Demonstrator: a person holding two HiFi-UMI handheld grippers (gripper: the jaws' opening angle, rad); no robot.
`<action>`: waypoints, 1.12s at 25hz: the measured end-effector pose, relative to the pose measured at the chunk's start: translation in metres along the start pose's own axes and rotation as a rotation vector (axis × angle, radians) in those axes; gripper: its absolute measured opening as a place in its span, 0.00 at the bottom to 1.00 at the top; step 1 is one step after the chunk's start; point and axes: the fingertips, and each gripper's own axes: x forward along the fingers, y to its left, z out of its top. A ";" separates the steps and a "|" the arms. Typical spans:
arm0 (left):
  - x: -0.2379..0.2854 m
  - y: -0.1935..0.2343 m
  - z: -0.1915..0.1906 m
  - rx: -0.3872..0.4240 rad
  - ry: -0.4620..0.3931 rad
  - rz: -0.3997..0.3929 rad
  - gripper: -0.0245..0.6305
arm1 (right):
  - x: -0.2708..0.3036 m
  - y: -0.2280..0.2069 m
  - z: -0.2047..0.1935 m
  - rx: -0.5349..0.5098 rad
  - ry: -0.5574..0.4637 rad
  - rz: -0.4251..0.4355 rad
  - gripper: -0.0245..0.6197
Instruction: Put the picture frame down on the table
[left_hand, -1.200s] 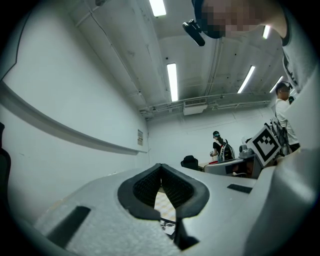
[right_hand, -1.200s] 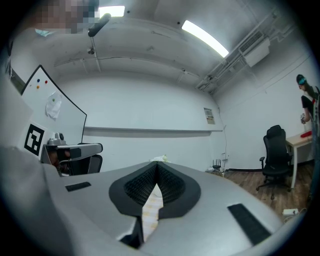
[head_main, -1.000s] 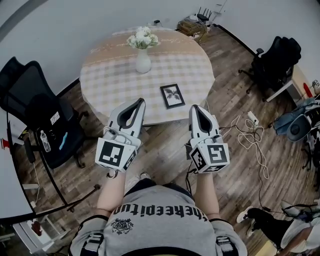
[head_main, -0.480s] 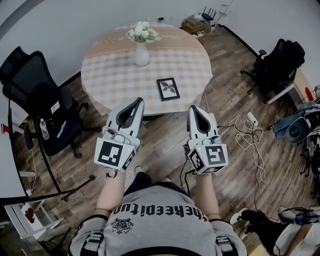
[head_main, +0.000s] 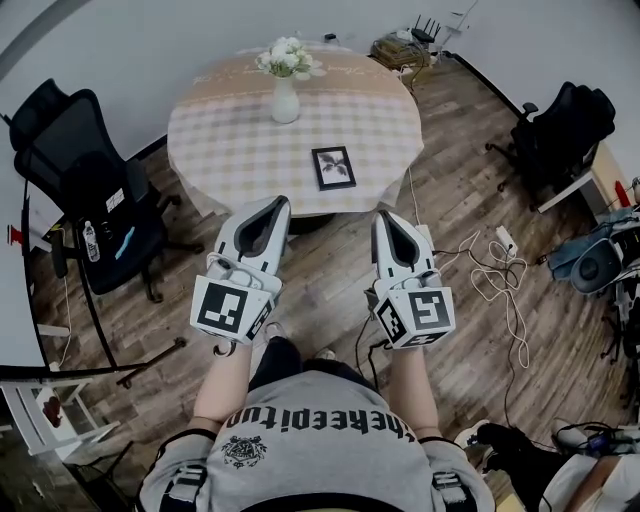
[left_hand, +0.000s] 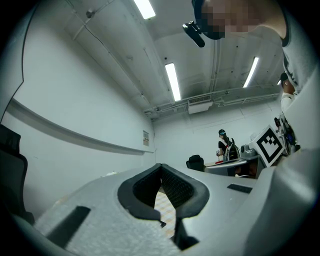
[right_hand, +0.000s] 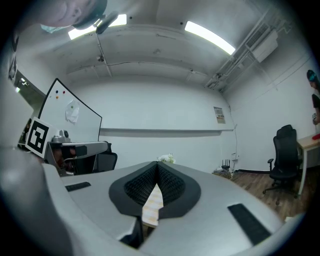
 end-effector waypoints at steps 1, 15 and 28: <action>-0.002 -0.002 0.001 0.001 0.001 0.004 0.06 | -0.003 0.000 0.000 0.001 -0.001 0.004 0.05; -0.017 -0.029 0.010 0.019 -0.004 0.027 0.06 | -0.029 0.000 0.004 -0.015 -0.003 0.027 0.05; -0.020 -0.040 0.017 0.028 -0.012 0.031 0.06 | -0.042 -0.003 0.007 -0.013 -0.014 0.025 0.05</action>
